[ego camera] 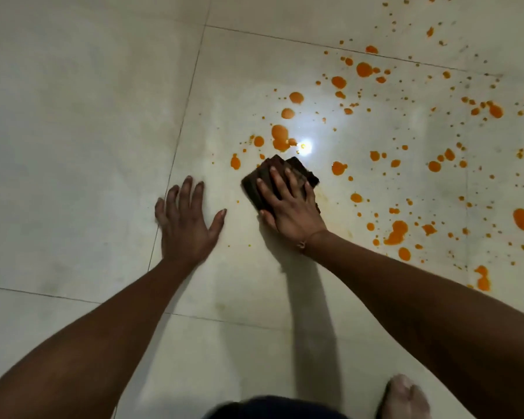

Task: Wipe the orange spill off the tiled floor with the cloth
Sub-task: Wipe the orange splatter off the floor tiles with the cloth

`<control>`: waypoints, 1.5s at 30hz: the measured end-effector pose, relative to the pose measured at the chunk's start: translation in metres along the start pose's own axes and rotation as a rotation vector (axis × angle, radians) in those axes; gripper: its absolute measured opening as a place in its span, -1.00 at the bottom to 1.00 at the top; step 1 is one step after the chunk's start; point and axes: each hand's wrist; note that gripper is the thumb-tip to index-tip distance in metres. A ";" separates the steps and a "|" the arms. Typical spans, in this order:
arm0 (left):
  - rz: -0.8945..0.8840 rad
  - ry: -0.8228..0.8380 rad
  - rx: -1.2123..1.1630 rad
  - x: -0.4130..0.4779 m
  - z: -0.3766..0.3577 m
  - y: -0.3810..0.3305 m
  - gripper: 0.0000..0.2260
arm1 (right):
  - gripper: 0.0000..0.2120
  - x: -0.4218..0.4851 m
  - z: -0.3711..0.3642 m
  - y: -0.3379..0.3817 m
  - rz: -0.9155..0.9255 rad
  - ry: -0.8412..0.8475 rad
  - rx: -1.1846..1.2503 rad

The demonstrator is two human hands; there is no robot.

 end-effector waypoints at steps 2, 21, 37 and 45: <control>-0.004 -0.052 -0.007 0.002 -0.005 0.006 -0.42 | -0.36 0.018 -0.007 0.011 -0.018 -0.053 -0.010; 0.049 -0.079 -0.112 0.069 0.023 0.067 -0.48 | -0.38 -0.084 -0.052 0.071 0.394 -0.119 0.008; 0.101 -0.190 0.001 0.074 0.008 0.046 -0.57 | -0.38 0.143 0.028 0.017 0.154 -0.230 0.018; 0.116 -0.158 -0.022 0.075 0.009 0.046 -0.54 | -0.39 0.079 0.002 0.021 0.432 -0.121 -0.018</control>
Point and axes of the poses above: each hand's wrist, its own x-axis towards the middle knuckle, its own z-axis out of the back of the hand, y = z × x, and after that the axes turned 3 degrees about z, right-handed
